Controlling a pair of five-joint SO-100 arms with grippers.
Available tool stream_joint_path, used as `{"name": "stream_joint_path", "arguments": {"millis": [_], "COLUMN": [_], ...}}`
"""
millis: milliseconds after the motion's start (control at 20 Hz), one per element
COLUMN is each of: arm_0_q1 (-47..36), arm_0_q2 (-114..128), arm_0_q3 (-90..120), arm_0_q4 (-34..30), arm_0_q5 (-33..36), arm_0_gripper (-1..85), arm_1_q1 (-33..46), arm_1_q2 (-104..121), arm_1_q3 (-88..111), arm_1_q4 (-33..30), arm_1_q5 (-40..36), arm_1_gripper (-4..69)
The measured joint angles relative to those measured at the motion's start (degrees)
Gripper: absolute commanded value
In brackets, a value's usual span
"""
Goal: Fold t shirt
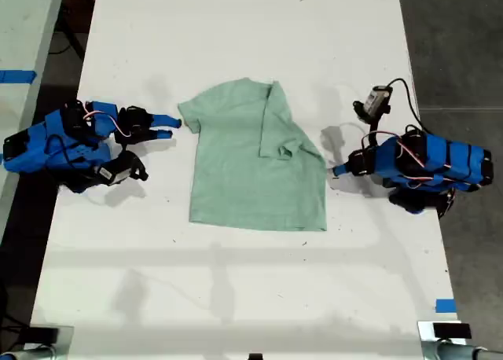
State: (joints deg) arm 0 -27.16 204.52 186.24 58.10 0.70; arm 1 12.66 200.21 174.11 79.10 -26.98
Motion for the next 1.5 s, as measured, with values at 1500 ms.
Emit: {"name": "stream_joint_path", "arguments": {"millis": [1500], "arm_0_q1": [0.6], "arm_0_q2": [0.3], "arm_0_q3": [0.0], "arm_0_q4": [0.0], "arm_0_q5": [1.2], "arm_0_gripper": [-0.2], "arm_1_q1": [0.0], "arm_1_q2": [0.0], "arm_1_q3": [0.0], "arm_1_q4": [0.0], "arm_1_q5": [-0.1], "arm_1_gripper": [-1.5]}}
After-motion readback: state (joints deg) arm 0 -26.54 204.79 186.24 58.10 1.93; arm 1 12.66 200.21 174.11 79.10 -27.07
